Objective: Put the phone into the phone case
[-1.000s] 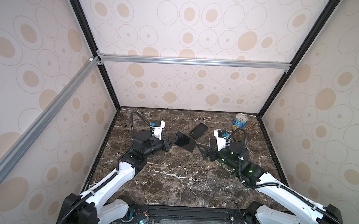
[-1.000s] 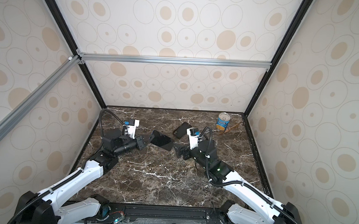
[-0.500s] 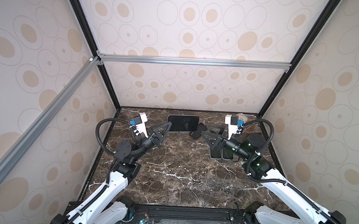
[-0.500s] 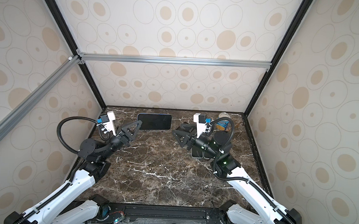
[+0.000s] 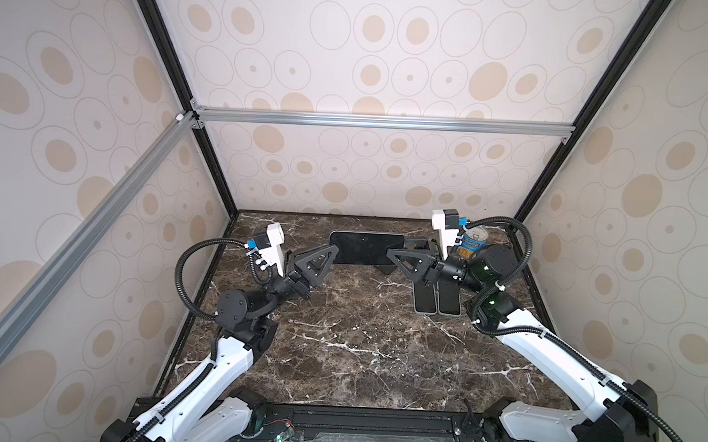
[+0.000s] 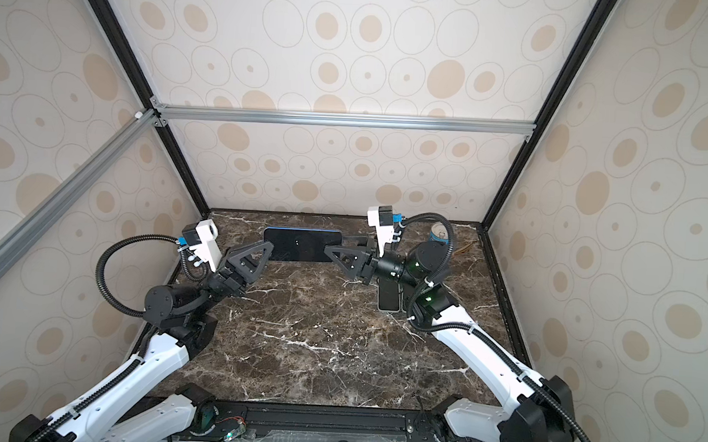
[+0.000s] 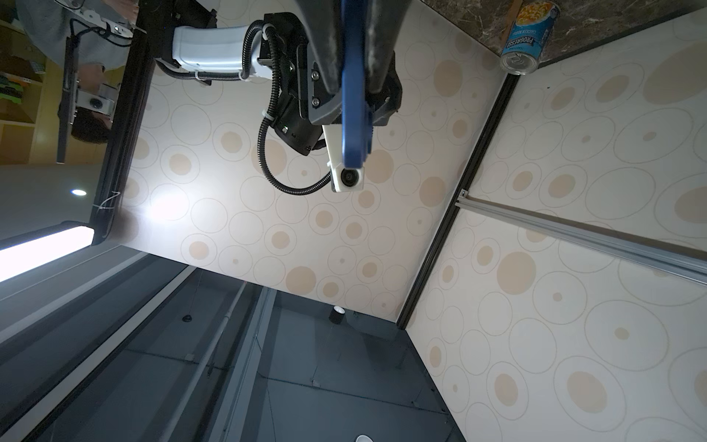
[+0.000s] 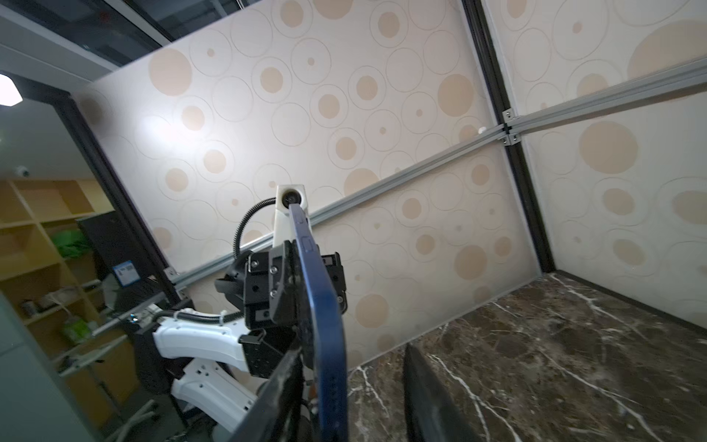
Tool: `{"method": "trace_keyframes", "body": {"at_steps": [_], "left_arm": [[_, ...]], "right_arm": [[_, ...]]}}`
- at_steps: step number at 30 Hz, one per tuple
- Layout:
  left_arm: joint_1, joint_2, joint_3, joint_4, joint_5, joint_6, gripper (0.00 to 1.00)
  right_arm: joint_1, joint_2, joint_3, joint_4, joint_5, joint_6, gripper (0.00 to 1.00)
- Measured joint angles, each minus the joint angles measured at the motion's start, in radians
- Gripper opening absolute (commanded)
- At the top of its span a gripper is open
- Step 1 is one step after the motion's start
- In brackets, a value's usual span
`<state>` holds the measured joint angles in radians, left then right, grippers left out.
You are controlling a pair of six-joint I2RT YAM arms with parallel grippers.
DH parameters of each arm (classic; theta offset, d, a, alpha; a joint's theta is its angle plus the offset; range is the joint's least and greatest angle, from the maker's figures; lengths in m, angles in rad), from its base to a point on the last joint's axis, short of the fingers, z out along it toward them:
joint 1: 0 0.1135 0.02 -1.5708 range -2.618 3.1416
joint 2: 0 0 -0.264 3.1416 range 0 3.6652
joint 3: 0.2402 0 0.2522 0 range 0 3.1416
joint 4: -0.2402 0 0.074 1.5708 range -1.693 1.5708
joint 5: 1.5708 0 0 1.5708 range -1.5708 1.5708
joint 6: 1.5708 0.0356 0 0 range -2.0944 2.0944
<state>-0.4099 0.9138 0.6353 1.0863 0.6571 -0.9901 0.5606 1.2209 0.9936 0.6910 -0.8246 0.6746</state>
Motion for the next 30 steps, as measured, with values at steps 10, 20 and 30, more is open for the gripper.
{"method": "trace_keyframes", "body": {"at_steps": [10, 20, 30], "left_arm": [[-0.001, 0.003, -0.012, 0.019, 0.010, -0.010, 0.00], [-0.001, -0.001, -0.016, -0.008, -0.019, 0.001, 0.03], [-0.005, -0.022, 0.023, -0.306, -0.230, 0.184, 0.60]], "right_arm": [[0.000, 0.021, 0.000, 0.096, -0.077, 0.077, 0.19], [0.000, 0.025, 0.000, 0.093, -0.104, 0.069, 0.00], [0.001, -0.087, -0.063, -0.187, 0.111, -0.105, 0.00]]}}
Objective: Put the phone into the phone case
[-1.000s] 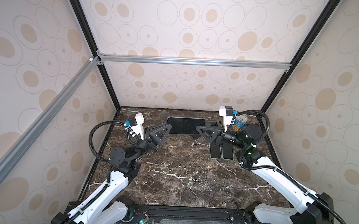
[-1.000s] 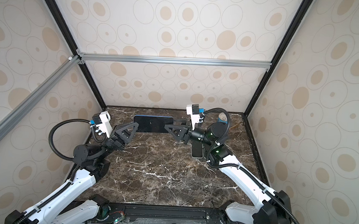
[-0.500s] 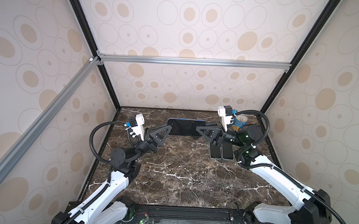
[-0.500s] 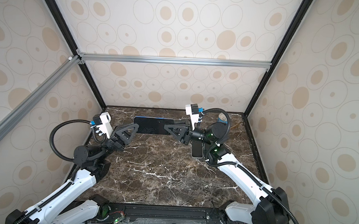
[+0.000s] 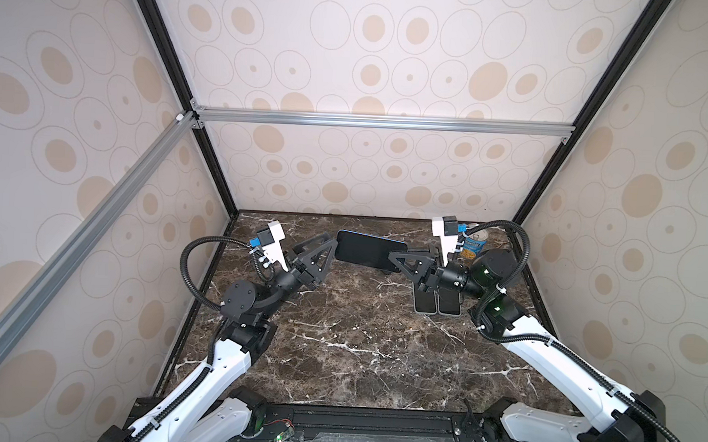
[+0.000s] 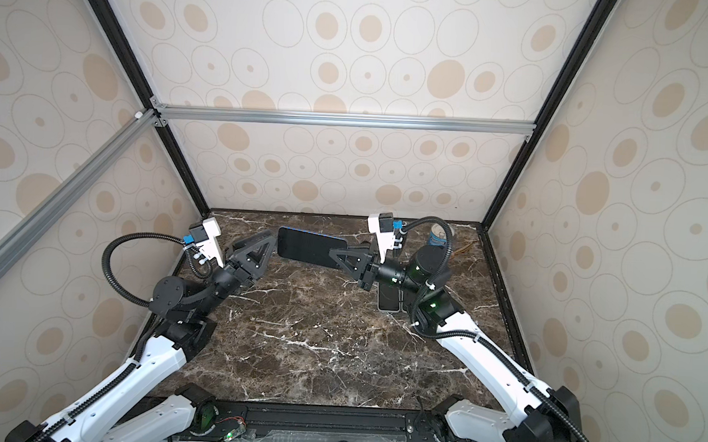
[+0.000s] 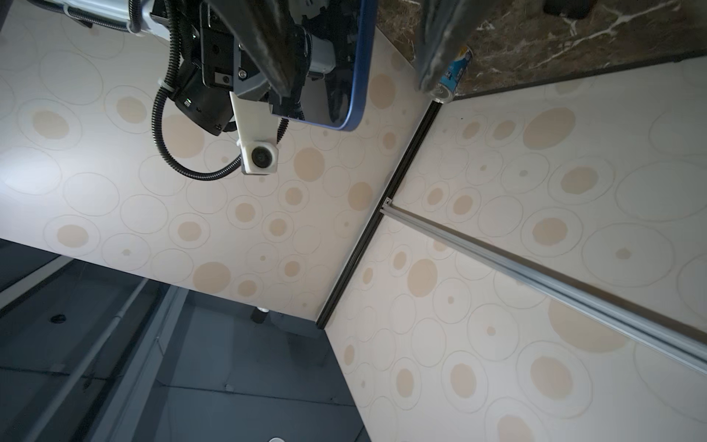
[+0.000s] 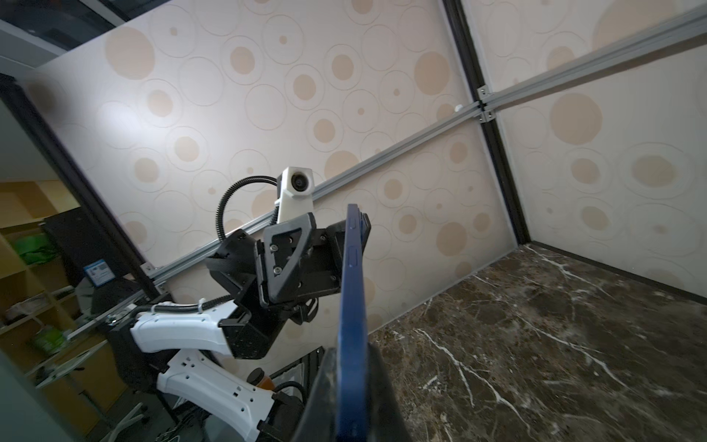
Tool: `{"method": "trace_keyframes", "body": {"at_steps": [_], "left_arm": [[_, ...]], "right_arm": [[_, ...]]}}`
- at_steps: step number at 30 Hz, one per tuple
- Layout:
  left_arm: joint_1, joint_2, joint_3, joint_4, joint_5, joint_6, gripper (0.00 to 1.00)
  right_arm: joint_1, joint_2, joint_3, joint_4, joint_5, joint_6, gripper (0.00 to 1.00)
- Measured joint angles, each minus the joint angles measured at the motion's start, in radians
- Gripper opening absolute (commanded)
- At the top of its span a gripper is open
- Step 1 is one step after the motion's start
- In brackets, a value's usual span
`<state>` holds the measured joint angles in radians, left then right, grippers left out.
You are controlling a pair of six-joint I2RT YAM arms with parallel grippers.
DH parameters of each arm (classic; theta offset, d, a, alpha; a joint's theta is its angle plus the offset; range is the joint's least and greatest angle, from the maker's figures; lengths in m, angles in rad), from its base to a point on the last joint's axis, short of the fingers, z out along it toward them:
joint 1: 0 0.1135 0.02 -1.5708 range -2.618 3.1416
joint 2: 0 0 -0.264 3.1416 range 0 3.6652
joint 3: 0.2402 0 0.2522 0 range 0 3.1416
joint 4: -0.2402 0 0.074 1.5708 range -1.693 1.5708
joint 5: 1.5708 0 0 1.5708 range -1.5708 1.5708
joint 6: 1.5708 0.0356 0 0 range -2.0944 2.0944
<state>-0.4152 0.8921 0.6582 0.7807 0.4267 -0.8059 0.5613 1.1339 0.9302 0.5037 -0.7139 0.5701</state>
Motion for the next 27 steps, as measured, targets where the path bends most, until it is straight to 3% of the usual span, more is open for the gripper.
{"method": "trace_keyframes", "body": {"at_steps": [5, 10, 17, 22, 27], "left_arm": [[0.000, 0.016, 0.024, -0.143, -0.097, 0.071, 0.59], [-0.002, 0.094, 0.091, -0.319, -0.185, 0.134, 0.51], [-0.074, 0.394, 0.320, -0.600, -0.298, 0.232, 0.52], [-0.154, 0.658, 0.486, -0.757, -0.367, 0.277, 0.52], [-0.169, 0.898, 0.606, -0.856, -0.404, 0.278, 0.52]], "right_arm": [[0.000, -0.057, -0.040, -0.151, 0.166, -0.087, 0.00], [0.000, -0.118, -0.046, -0.306, 0.366, -0.168, 0.00], [-0.001, -0.179, -0.046, -0.501, 0.639, -0.276, 0.00], [-0.001, -0.217, -0.046, -0.574, 0.732, -0.352, 0.00], [-0.001, -0.274, -0.046, -0.621, 0.789, -0.420, 0.00]]}}
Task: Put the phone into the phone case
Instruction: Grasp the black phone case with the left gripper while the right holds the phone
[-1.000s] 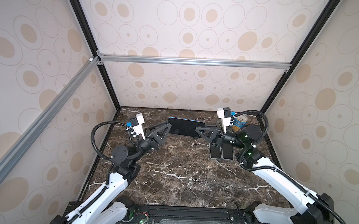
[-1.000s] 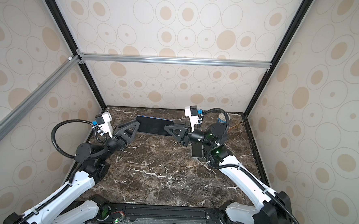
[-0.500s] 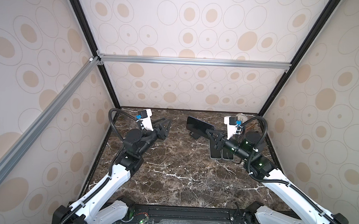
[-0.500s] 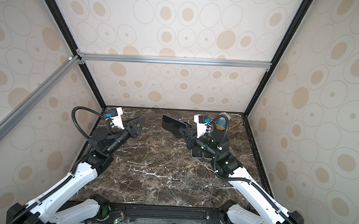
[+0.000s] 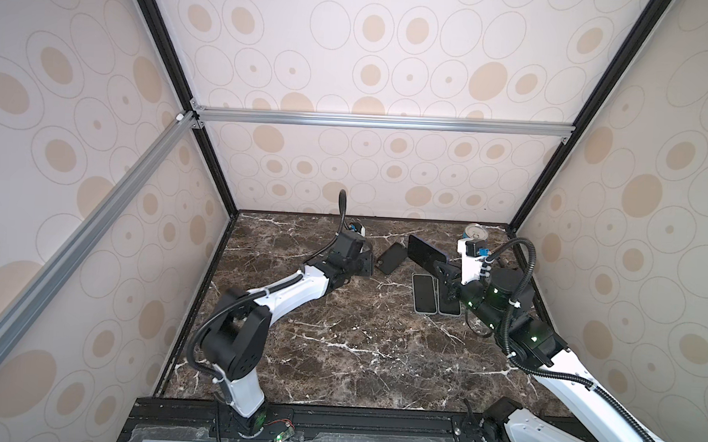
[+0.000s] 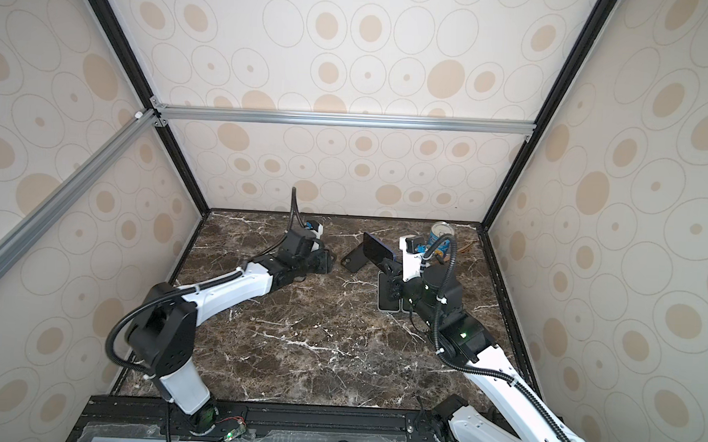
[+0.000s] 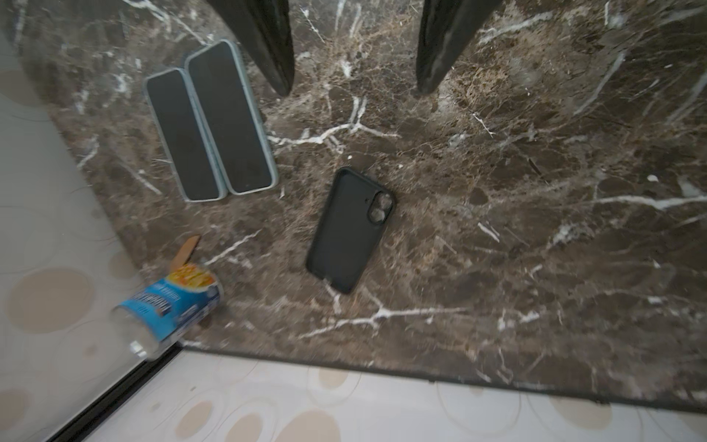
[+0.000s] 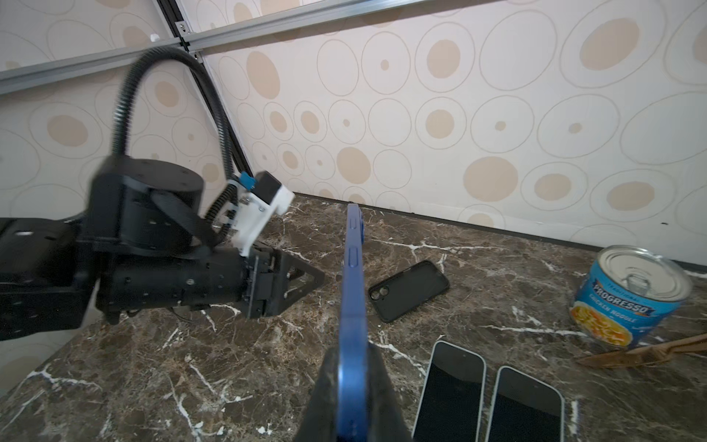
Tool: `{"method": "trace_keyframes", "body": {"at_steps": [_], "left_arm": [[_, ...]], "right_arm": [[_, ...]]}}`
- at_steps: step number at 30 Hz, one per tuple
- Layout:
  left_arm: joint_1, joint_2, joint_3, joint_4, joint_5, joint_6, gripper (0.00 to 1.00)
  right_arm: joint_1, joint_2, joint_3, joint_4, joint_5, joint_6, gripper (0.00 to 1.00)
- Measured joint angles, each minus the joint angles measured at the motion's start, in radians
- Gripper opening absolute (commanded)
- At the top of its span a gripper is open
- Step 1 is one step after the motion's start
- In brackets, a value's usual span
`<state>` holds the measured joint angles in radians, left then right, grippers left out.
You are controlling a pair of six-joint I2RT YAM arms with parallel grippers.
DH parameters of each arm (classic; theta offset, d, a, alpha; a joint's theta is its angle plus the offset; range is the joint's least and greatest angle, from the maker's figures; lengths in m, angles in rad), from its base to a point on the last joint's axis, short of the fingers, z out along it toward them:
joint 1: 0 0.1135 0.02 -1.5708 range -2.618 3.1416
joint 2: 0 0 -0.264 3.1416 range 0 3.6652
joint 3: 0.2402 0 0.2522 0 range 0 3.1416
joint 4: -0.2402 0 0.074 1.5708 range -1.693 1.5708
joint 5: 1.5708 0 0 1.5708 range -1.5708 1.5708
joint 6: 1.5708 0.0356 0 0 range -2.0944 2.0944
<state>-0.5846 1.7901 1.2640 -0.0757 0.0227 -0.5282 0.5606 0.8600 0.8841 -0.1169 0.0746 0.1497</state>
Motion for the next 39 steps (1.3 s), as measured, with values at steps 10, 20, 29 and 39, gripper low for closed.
{"method": "trace_keyframes", "body": {"at_steps": [10, 20, 29, 39], "left_arm": [[-0.004, 0.309, 0.241, -0.082, -0.004, -0.052, 0.53], [-0.029, 0.479, 0.458, -0.165, -0.049, -0.071, 0.49], [-0.041, 0.553, 0.532, -0.211, -0.099, -0.079, 0.41], [-0.046, 0.582, 0.572, -0.230, -0.155, -0.069, 0.32]], "right_arm": [[0.000, -0.128, -0.064, -0.029, 0.081, -0.101, 0.00], [0.000, -0.177, -0.105, -0.040, 0.087, -0.127, 0.00], [0.000, -0.182, -0.113, -0.036, 0.093, -0.140, 0.00], [-0.001, -0.130, -0.118, -0.019, 0.099, -0.140, 0.00]]}}
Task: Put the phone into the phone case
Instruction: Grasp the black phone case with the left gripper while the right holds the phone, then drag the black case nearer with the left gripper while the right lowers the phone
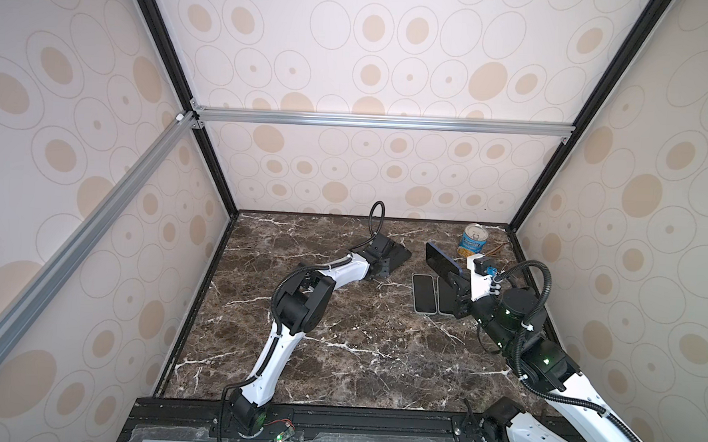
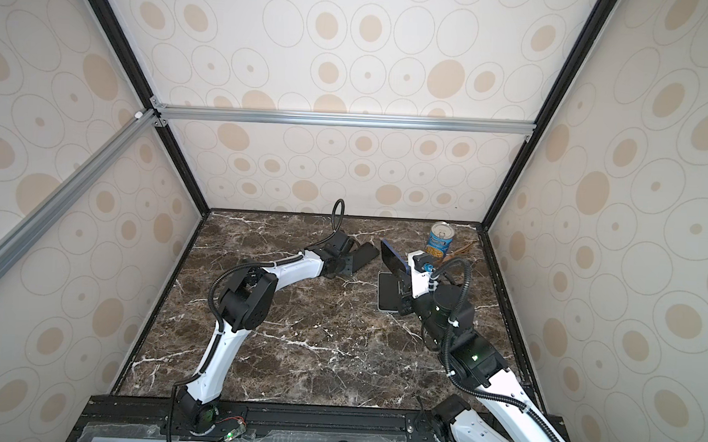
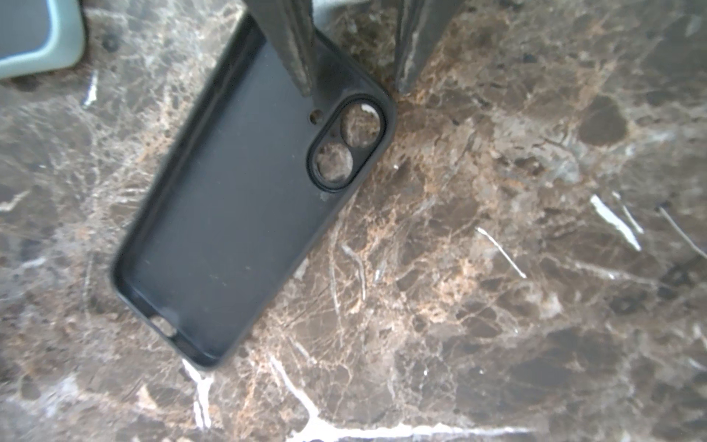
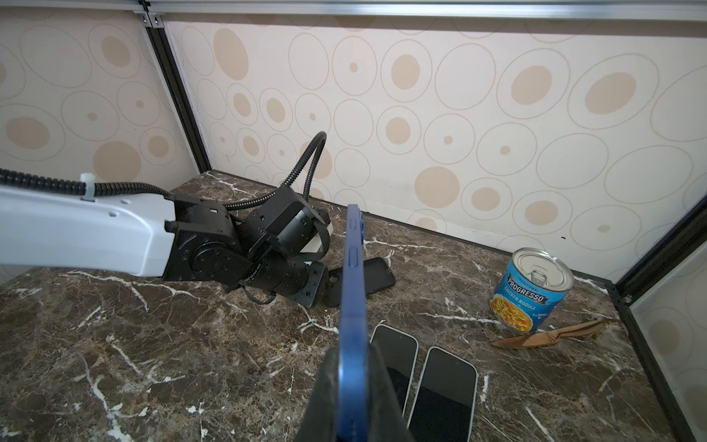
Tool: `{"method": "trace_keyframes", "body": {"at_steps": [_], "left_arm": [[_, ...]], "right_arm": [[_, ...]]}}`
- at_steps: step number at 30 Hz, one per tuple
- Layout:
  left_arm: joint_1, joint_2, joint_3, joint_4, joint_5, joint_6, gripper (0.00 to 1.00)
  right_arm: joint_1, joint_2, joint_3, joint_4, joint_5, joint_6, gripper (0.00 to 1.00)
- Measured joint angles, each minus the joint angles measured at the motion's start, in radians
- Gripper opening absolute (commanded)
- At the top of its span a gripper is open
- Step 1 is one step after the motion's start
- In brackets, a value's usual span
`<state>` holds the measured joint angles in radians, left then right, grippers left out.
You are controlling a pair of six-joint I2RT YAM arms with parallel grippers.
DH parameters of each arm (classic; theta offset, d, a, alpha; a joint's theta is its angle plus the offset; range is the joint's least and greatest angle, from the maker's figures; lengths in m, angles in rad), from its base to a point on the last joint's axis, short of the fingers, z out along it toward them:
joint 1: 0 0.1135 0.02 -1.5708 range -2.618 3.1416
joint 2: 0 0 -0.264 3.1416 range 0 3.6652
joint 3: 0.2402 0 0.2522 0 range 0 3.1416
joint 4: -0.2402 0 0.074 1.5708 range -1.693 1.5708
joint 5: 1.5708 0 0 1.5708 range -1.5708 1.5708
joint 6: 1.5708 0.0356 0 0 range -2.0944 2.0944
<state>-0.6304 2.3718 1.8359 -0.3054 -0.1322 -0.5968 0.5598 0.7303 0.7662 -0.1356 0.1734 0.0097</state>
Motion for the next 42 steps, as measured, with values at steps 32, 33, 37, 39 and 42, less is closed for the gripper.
{"method": "trace_keyframes", "body": {"at_steps": [32, 33, 37, 39, 42], "left_arm": [[0.092, -0.354, -0.560, 0.105, -0.021, 0.123, 0.12], [0.092, -0.374, -0.593, 0.117, -0.016, 0.127, 0.12], [0.093, -0.450, -0.708, 0.163, 0.007, 0.144, 0.11], [0.093, -0.485, -0.761, 0.182, 0.018, 0.149, 0.11], [0.093, -0.542, -0.840, 0.204, 0.035, 0.154, 0.10]], "right_arm": [[-0.005, 0.063, 0.055, -0.055, -0.040, 0.051, 0.00], [-0.005, 0.077, 0.062, -0.058, -0.048, 0.060, 0.00], [-0.005, 0.133, 0.072, -0.061, -0.091, 0.098, 0.00], [-0.005, 0.157, 0.076, -0.064, -0.110, 0.116, 0.00], [-0.005, 0.186, 0.091, -0.062, -0.138, 0.141, 0.00]]}}
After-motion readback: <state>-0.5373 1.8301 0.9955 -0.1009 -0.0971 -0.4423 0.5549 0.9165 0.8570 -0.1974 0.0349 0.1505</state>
